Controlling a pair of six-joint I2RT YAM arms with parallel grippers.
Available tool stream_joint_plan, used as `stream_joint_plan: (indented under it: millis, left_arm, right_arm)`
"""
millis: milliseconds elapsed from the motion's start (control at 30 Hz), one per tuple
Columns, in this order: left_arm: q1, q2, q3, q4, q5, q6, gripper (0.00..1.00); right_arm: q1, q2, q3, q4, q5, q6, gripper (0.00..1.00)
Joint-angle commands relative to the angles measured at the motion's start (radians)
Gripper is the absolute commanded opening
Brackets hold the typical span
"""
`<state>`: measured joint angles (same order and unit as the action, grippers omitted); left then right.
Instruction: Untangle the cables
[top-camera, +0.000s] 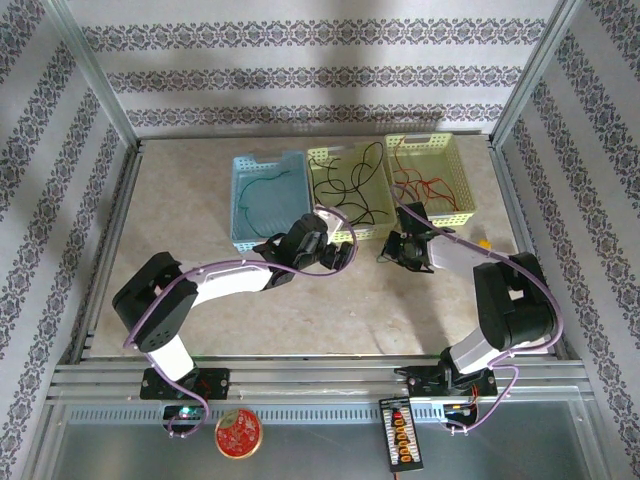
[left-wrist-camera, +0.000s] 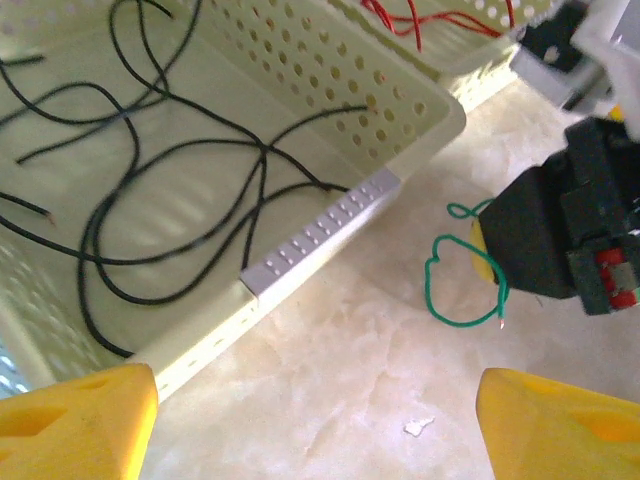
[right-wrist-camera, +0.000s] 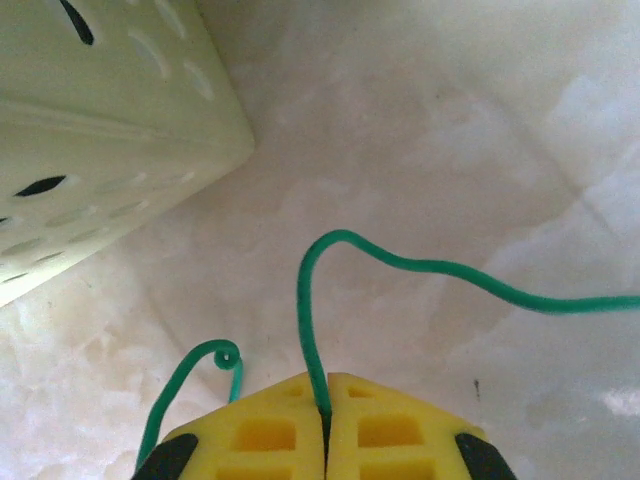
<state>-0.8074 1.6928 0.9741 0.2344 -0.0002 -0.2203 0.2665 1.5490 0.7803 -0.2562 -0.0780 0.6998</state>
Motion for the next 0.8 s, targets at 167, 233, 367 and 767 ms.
stream_joint_plan:
  millis: [167, 233, 367, 767]
  left_arm:
    - [-0.021, 0.062, 0.046, 0.103, 0.241, -0.033, 0.84]
    - [-0.021, 0.067, 0.049, 0.116, 0.277, -0.042, 0.84]
    - [-0.021, 0.07, 0.045, 0.159, 0.334, -0.052, 0.84]
    - [-0.021, 0.107, 0.082, 0.174, 0.408, -0.062, 0.65]
  right_arm:
    - [0.013, -0.183, -0.068, 0.022, -0.123, -0.045, 0.03]
    - [0.013, -0.221, -0.075, 0.024, -0.167, -0.061, 0.03]
    - [0.017, -0.264, -0.073, 0.022, -0.24, -0.084, 0.03]
    - [0.042, -0.285, -0.047, 0.023, -0.299, -0.087, 0.03]
